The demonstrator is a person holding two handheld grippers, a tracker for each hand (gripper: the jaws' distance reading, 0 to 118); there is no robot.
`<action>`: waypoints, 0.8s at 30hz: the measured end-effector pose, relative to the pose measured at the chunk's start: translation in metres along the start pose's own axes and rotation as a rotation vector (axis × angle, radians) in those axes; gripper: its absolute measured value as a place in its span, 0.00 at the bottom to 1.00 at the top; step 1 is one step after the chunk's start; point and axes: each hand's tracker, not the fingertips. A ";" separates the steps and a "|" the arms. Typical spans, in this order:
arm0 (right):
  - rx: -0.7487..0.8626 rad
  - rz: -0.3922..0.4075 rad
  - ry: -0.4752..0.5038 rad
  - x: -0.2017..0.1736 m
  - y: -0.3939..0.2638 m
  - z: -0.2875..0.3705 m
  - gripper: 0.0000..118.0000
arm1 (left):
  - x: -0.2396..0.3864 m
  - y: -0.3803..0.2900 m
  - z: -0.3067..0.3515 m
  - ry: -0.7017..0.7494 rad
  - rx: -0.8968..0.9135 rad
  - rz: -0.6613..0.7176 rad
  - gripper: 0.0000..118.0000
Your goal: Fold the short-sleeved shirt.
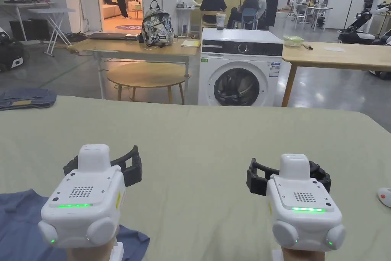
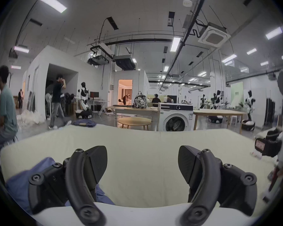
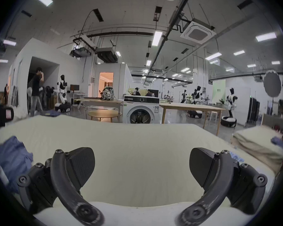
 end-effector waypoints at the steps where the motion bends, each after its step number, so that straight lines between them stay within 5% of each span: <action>1: -0.009 -0.088 0.007 0.004 0.002 0.000 0.98 | -0.004 0.001 0.000 -0.016 -0.008 0.066 0.78; 6: -0.065 -0.510 0.016 0.029 0.014 -0.001 0.98 | -0.029 0.005 -0.004 -0.065 -0.041 0.412 0.78; 9: -0.076 -0.504 -0.002 0.031 0.021 -0.004 0.97 | -0.021 0.015 0.003 -0.020 0.004 0.251 0.78; 11: -0.038 -0.253 -0.003 0.020 0.029 -0.005 0.97 | -0.006 0.020 0.000 0.021 -0.004 -0.028 0.78; 14: 0.096 0.411 -0.050 -0.018 0.034 0.009 0.97 | 0.022 0.021 0.002 0.031 0.035 -0.478 0.78; 17: 0.237 0.898 -0.067 -0.034 0.014 -0.001 0.97 | 0.042 0.015 0.000 0.109 0.075 -0.826 0.78; 20: 0.307 1.147 -0.115 -0.036 0.006 -0.001 0.97 | 0.050 0.003 -0.006 0.173 0.075 -1.117 0.78; 24: 0.316 1.219 -0.141 -0.034 0.001 -0.001 0.97 | 0.048 -0.015 -0.010 0.183 0.091 -1.317 0.78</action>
